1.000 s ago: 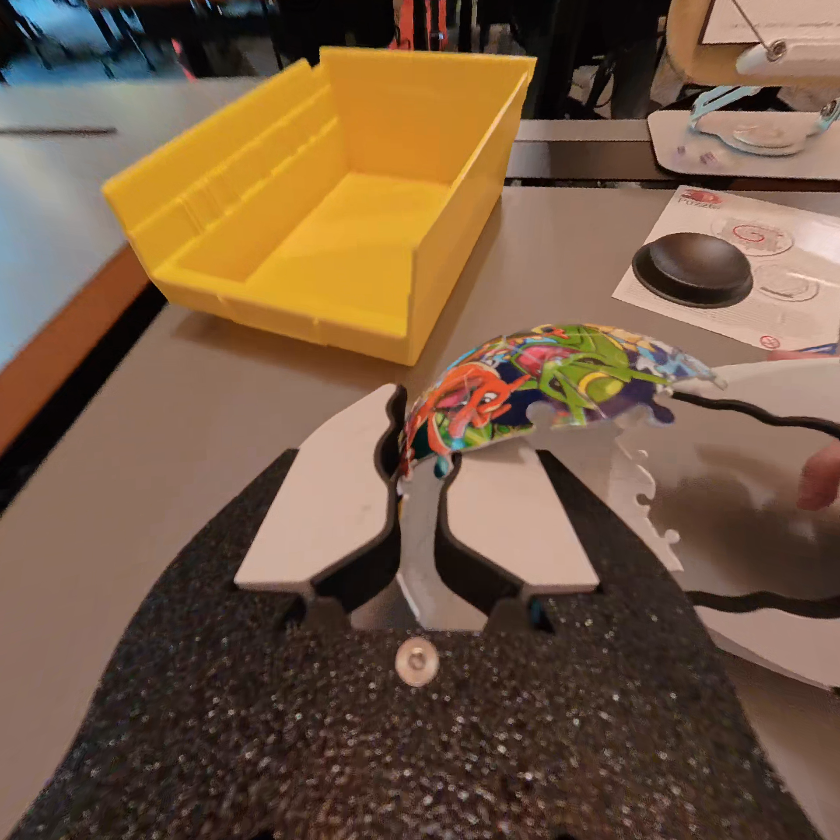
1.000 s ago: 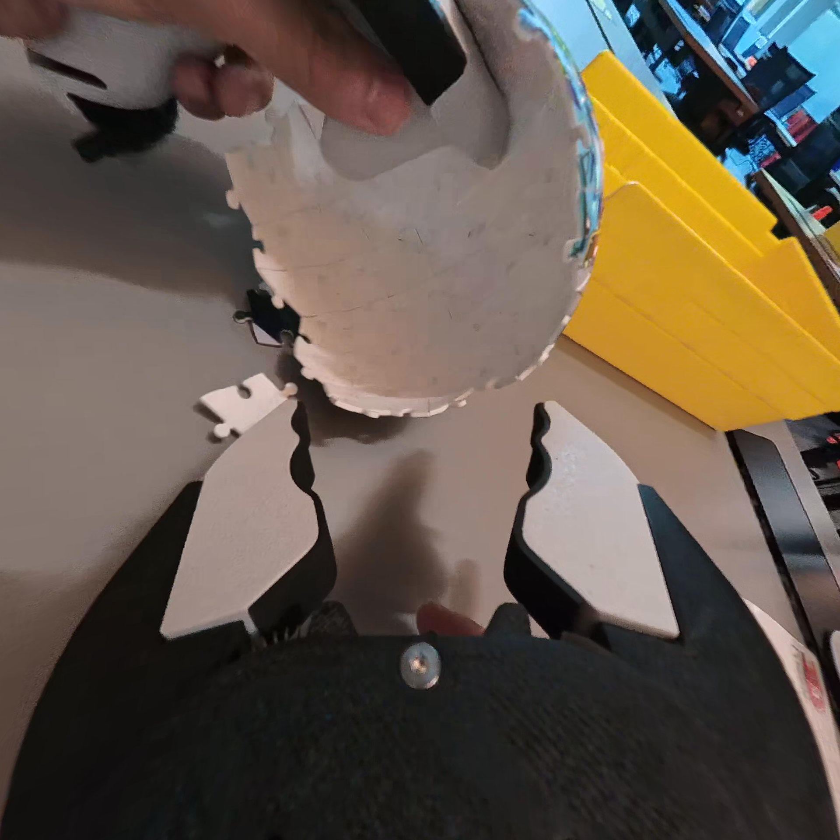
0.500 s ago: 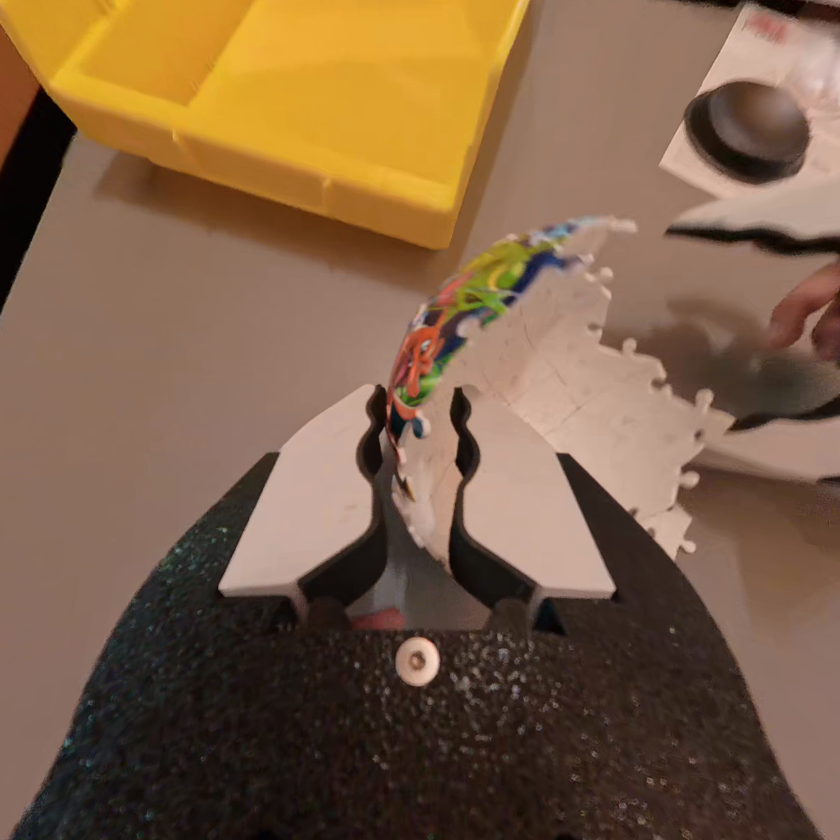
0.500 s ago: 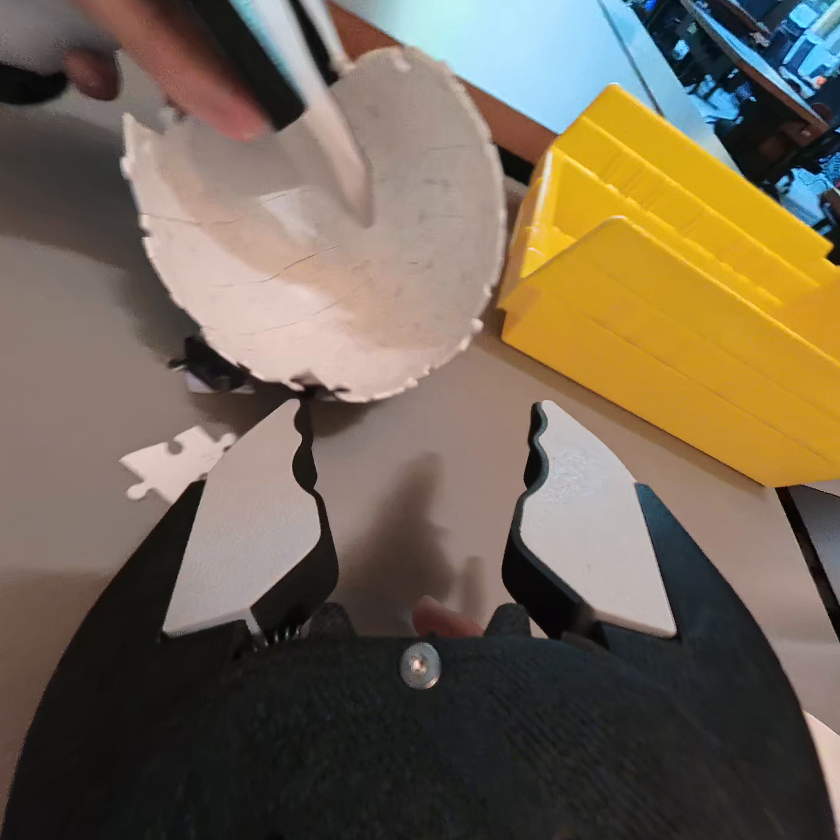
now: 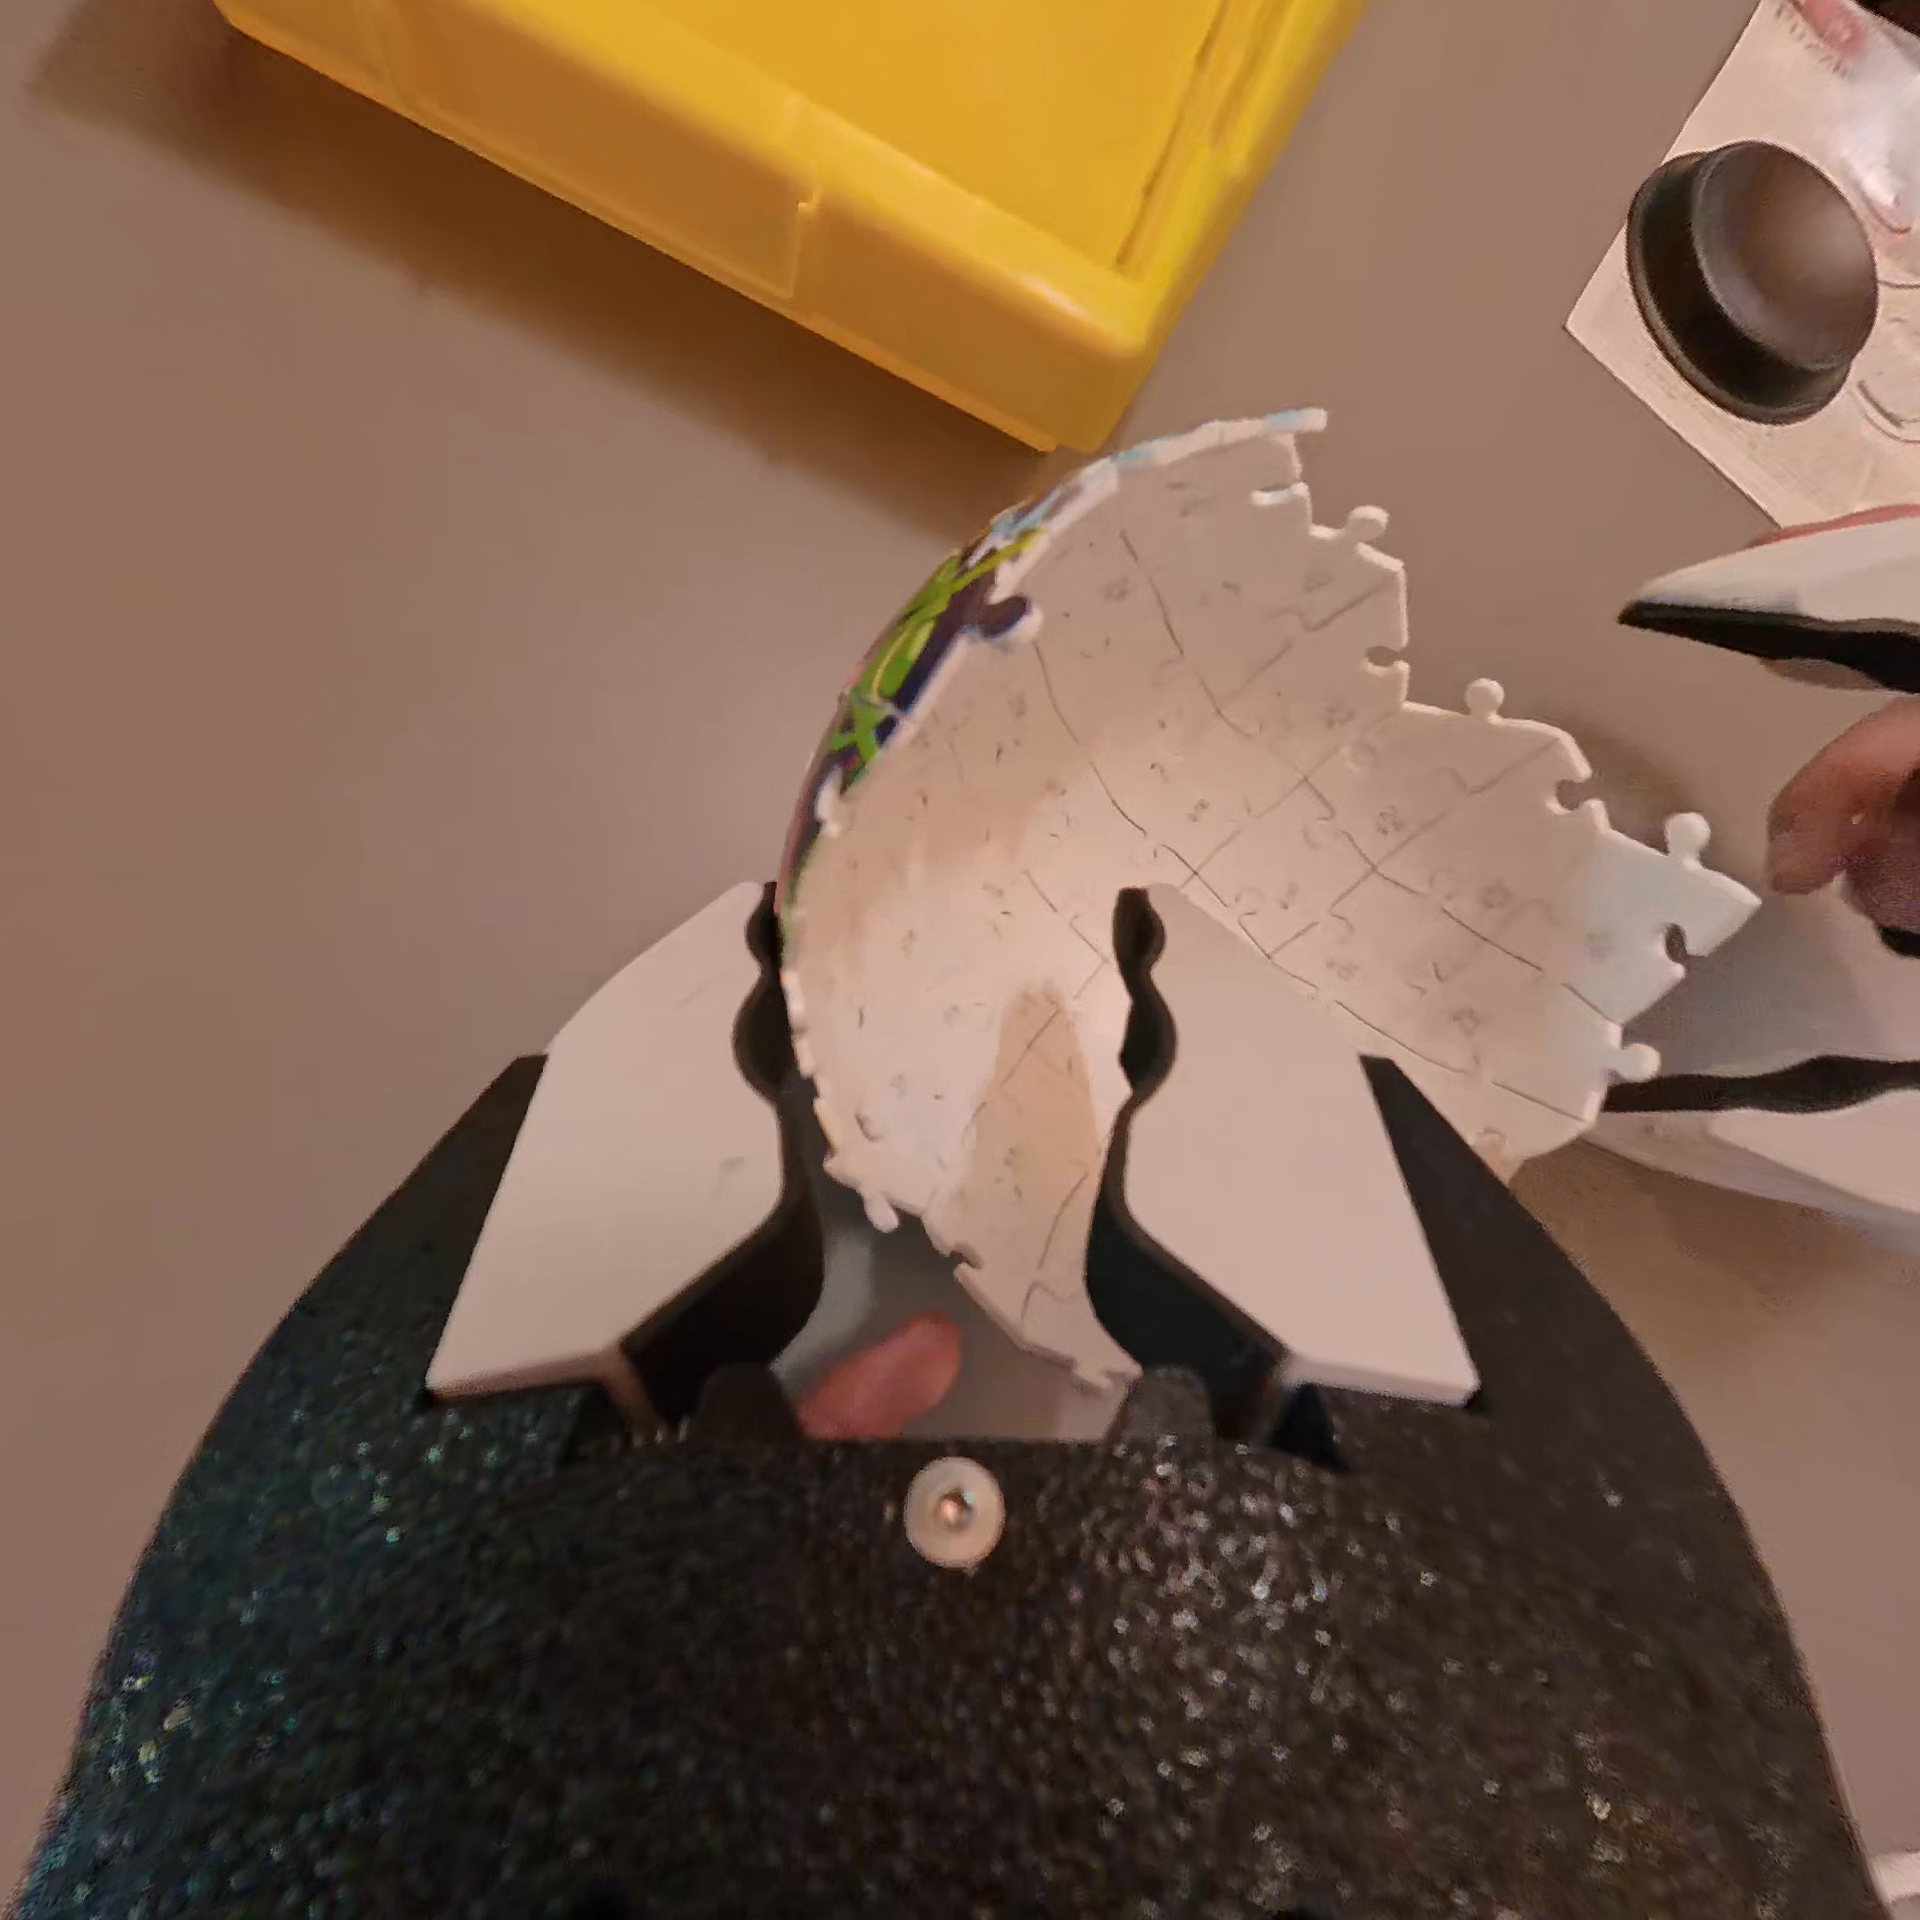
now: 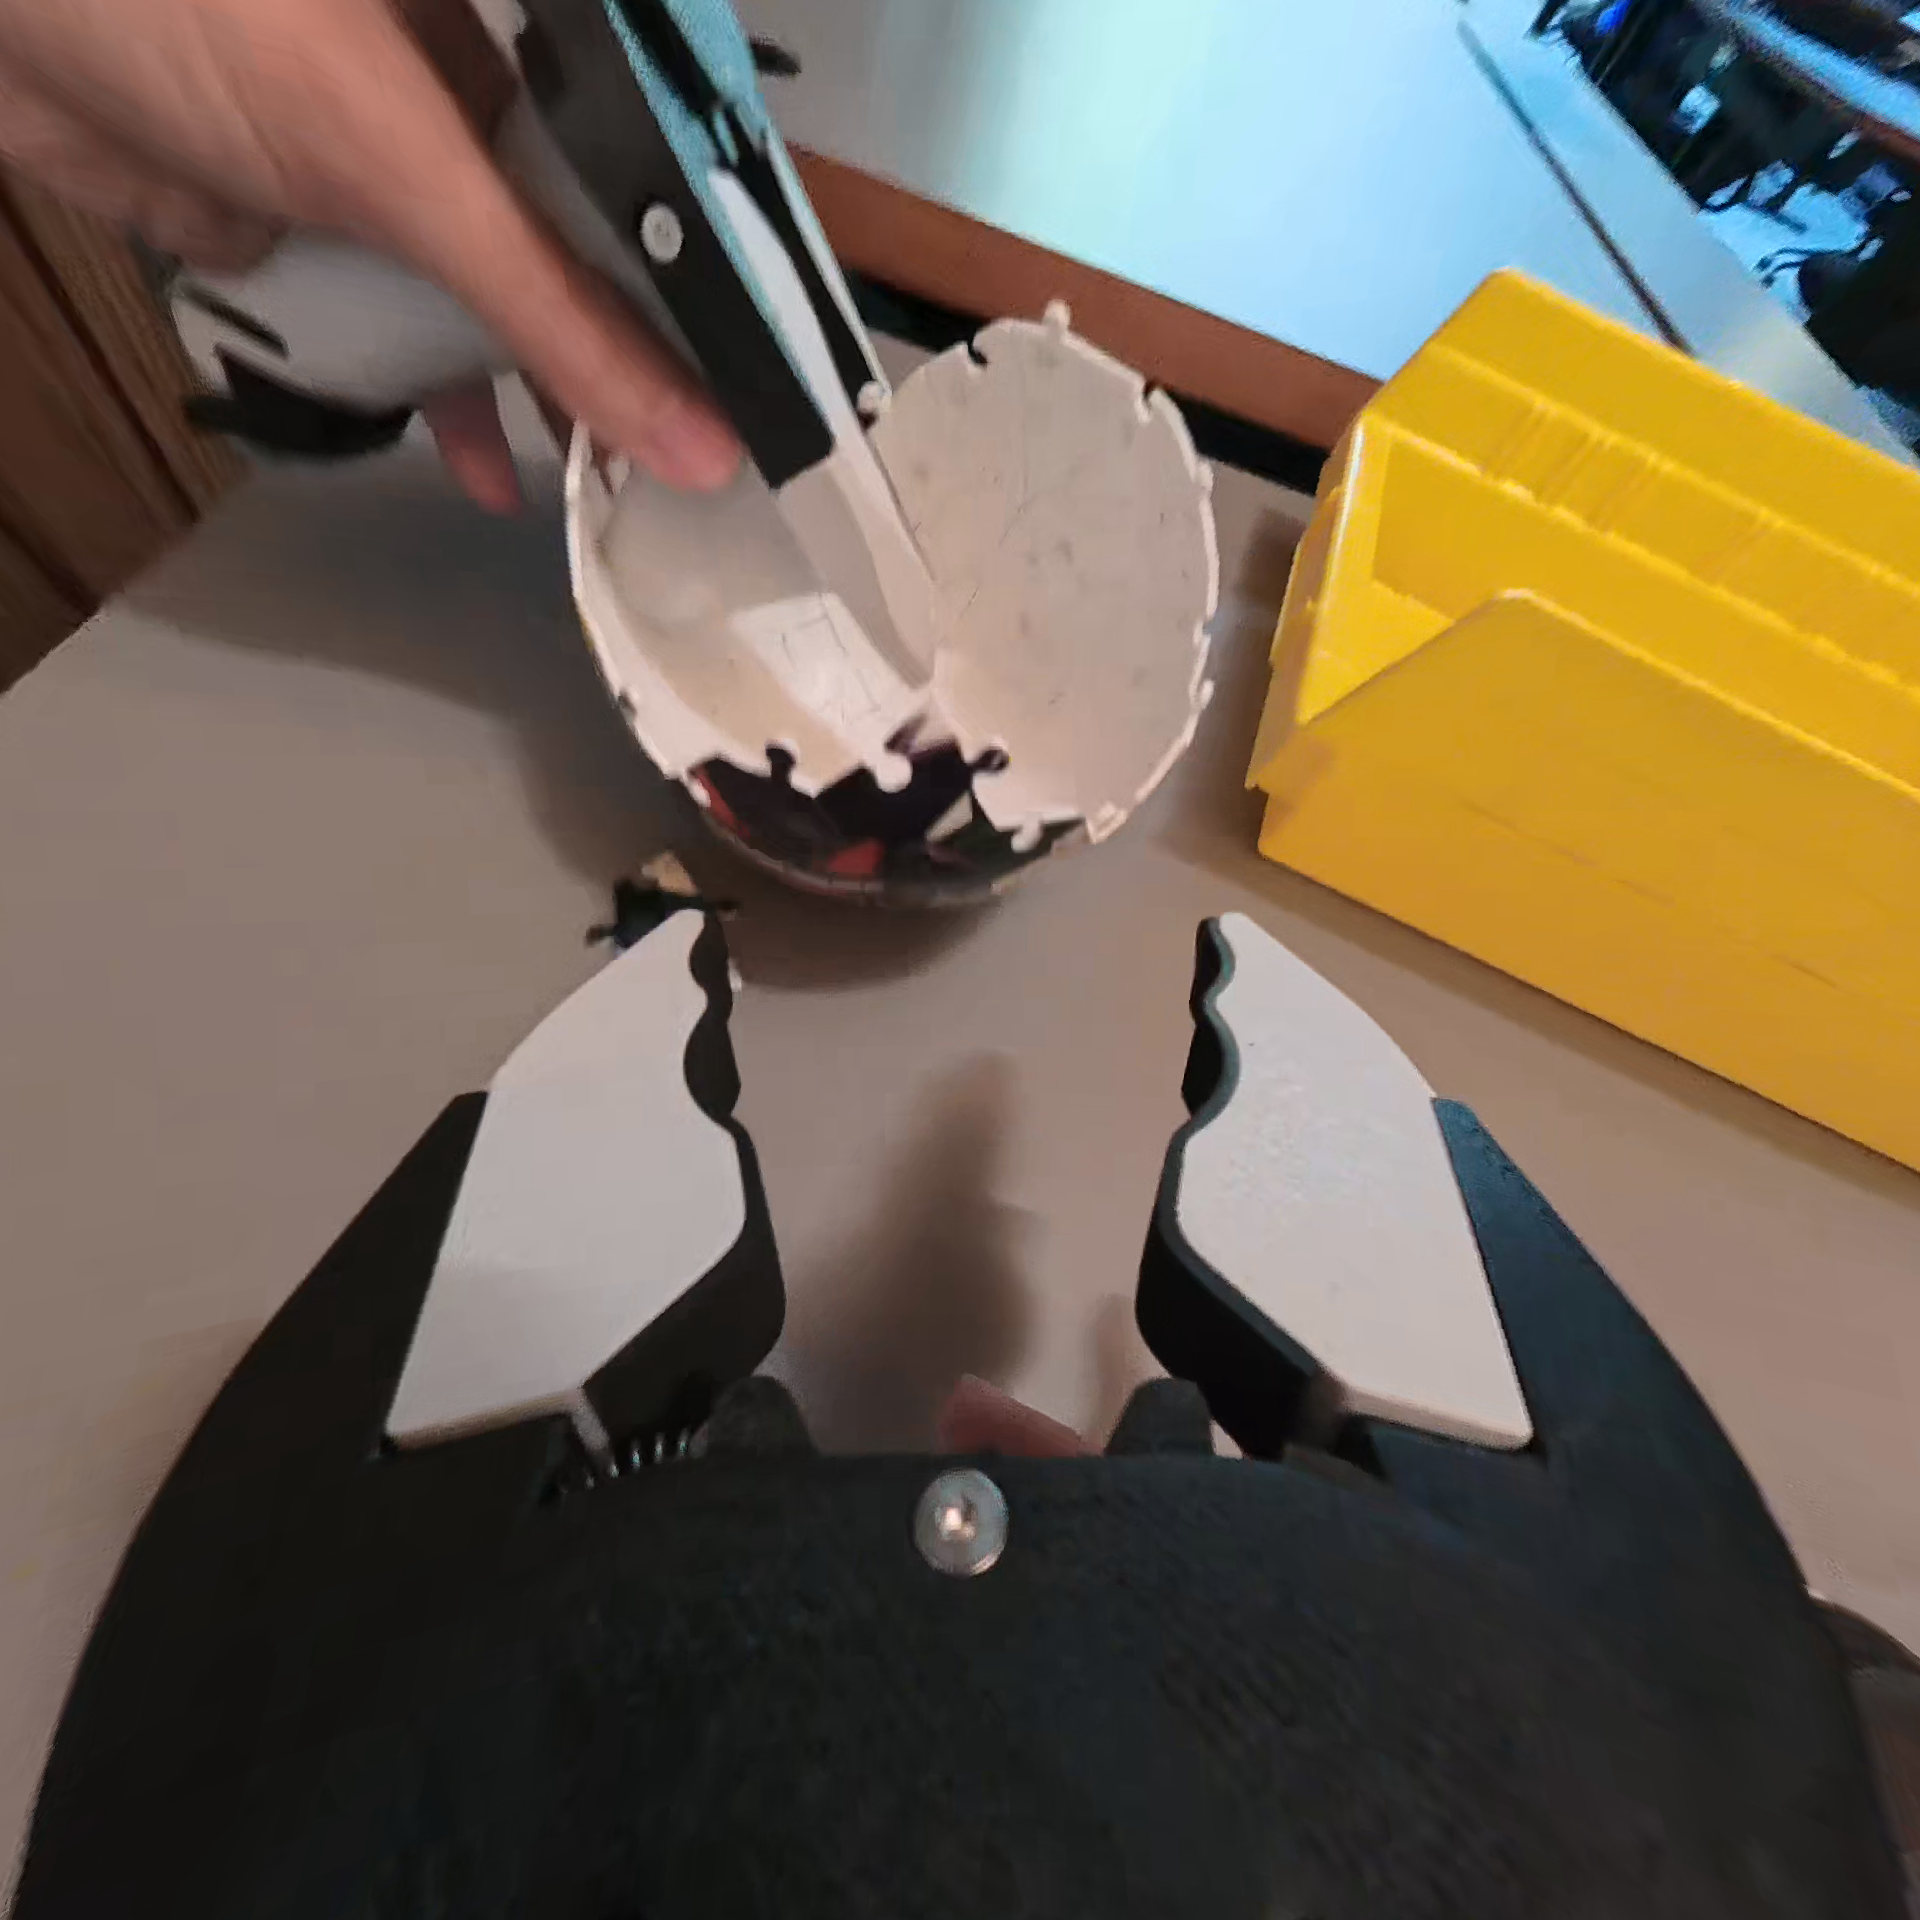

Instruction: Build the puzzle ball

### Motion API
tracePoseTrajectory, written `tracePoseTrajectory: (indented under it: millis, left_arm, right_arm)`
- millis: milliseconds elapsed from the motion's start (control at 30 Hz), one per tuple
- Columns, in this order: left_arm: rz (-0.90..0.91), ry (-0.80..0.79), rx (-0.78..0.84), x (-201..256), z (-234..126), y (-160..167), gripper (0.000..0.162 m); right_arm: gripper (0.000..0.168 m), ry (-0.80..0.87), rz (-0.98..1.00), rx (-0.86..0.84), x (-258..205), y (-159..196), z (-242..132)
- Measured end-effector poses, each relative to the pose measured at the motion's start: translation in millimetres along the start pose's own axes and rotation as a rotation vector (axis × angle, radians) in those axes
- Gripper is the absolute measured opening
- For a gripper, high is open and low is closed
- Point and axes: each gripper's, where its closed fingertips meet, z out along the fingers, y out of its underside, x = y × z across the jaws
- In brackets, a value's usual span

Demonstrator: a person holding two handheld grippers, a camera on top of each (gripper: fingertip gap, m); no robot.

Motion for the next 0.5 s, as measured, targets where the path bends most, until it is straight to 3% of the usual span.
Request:
tracePoseTrajectory:
  millis: [267,500]
  left_arm:
    - [-0.004,-0.030,-0.004,-4.1,-7.7,-1.3,0.075]
    - [-0.035,0.007,-0.013,-13.8,-10.9,1.3,0.076]
  right_arm:
    - [0.086,0.086,-0.008,0.008,11.3,-8.8,17.6]
    - [0.080,0.139,0.018,0.017,18.2,-10.2,15.8]
